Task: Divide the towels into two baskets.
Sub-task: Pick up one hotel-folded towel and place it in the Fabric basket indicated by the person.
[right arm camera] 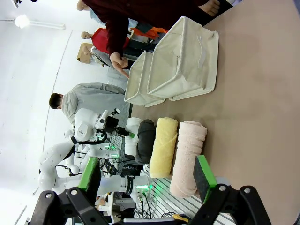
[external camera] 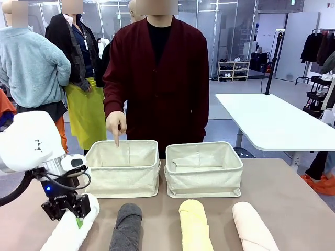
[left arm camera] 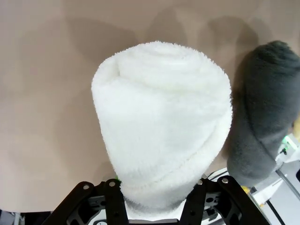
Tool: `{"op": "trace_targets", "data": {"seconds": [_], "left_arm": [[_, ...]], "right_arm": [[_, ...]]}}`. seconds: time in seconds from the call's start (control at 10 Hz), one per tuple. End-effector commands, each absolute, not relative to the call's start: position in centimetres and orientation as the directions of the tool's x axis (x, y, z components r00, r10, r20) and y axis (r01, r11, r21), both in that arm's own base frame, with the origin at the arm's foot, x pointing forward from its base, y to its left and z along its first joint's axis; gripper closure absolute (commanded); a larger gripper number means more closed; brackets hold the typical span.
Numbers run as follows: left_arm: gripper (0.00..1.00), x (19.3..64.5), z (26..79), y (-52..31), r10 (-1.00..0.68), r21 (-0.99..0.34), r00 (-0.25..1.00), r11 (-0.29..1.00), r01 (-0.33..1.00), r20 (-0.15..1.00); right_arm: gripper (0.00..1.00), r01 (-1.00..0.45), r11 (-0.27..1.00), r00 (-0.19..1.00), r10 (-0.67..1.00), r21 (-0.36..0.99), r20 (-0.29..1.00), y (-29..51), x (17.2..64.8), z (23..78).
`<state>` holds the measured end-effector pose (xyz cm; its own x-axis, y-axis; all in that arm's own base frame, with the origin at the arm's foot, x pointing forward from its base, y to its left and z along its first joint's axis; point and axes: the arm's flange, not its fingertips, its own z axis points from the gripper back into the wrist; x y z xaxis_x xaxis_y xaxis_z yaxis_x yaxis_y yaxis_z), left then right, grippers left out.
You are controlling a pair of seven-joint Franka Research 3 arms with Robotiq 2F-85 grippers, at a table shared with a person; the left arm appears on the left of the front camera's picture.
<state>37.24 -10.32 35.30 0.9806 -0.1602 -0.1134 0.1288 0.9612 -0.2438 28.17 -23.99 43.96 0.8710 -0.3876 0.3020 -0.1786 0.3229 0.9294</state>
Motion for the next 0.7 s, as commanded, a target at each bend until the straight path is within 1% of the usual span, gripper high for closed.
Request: {"op": "trace_targets", "data": {"seconds": [0.0,0.2,0.3,0.4,0.5,0.6], "left_arm": [[0.87,32.5,38.6,-10.4,-0.221,-0.189,0.974,0.959,0.210,-0.040],[0.87,33.0,41.9,-12.0,-0.327,-0.104,0.944,0.938,0.331,0.052],[0.87,33.3,42.9,-13.0,-0.474,-0.041,0.879,0.878,0.476,0.062],[0.87,33.6,43.4,-13.9,-0.589,0.014,0.806,0.808,0.589,0.058],[0.87,33.7,43.5,-14.6,-0.592,-0.006,0.802,0.804,0.594,0.074],[0.87,33.6,43.6,-13.8,-0.472,-0.037,0.880,0.880,0.474,0.057]], "right_arm": [[0.00,-0.189,0.324,0.871,-0.381,0.927,0.310,-24.0,27.9,44.2],[0.00,-0.189,0.324,0.871,-0.381,0.927,0.310,-24.0,27.9,44.2],[0.00,-0.189,0.324,0.871,-0.381,0.927,0.310,-24.0,27.9,44.2],[0.00,-0.189,0.324,0.871,-0.381,0.927,0.310,-24.0,27.9,44.2],[0.00,-0.189,0.324,0.871,-0.381,0.927,0.310,-24.0,27.9,44.2],[0.00,-0.189,0.324,0.871,-0.381,0.927,0.310,-24.0,27.9,44.2]]}}
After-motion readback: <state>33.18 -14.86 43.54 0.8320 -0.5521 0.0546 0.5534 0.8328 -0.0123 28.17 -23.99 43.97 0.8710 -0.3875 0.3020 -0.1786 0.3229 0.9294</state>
